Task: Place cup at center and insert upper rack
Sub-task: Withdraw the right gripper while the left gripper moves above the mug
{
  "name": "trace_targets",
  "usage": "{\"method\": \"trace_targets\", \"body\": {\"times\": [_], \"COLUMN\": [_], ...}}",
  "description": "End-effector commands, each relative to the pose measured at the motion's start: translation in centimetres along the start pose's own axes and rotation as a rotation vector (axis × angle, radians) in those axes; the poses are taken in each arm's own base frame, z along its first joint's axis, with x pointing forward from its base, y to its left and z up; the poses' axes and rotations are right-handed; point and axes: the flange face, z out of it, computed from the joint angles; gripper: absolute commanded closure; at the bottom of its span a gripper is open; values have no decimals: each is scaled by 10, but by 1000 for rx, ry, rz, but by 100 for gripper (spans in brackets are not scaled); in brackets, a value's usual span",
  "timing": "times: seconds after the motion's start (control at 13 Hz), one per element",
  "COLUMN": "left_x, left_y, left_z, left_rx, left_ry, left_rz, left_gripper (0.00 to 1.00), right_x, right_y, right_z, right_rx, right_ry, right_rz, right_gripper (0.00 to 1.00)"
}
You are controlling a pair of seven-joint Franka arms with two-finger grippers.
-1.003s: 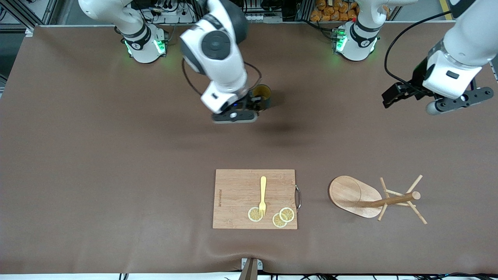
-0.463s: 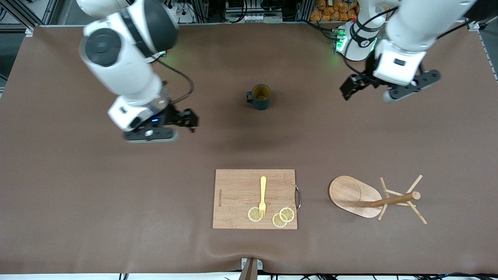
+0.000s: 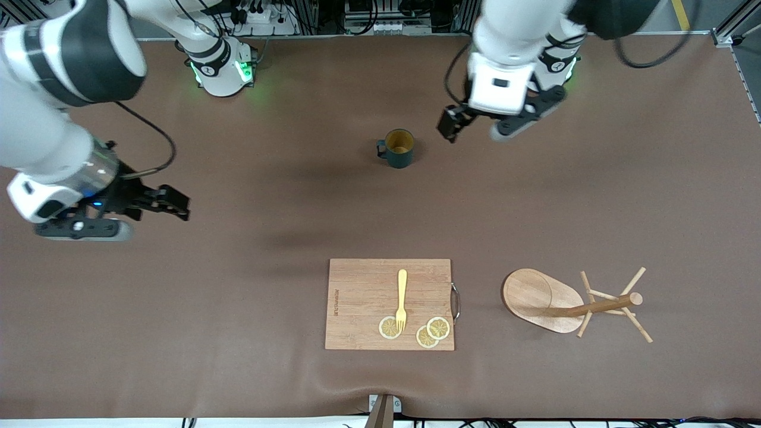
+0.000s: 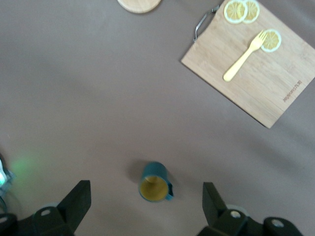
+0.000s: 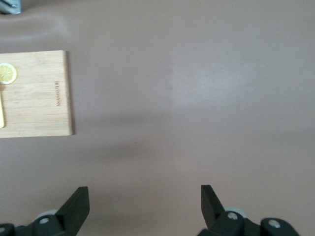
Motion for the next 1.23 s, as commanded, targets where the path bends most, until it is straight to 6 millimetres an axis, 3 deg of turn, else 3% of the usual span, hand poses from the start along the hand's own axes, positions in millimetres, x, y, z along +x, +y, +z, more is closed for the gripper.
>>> {"method": "trace_targets", "body": {"times": [0.0, 0.15, 0.31, 0.54, 0.69, 0.93, 1.16], "left_x": [-38, -71, -105, -174, -222, -270, -299], "left_y": [33, 49, 62, 86, 94, 97, 103], "left_z": [10, 29, 45, 93, 136, 192, 252], "left_rx": [6, 30, 46, 78, 101, 121, 129], "left_ry": [10, 23, 68, 200, 295, 407, 515], "left_rz": [-76, -111, -140, -175, -194, -209, -229], "left_gripper": [0, 0, 0, 0, 0, 0, 0], "right_x": [-2, -4, -8, -20, -23, -30, -31], "right_y": [51, 91, 108, 135, 150, 147, 154], "right_z": [-16, -24, -24, -23, -26, -40, -36], "right_rx": [-5, -6, -6, -7, -10, -83, -94], "right_ry": [8, 17, 12, 3, 7, 27, 14], "right_rz": [60, 47, 12, 65, 84, 57, 60], "right_gripper": [0, 0, 0, 0, 0, 0, 0]}}
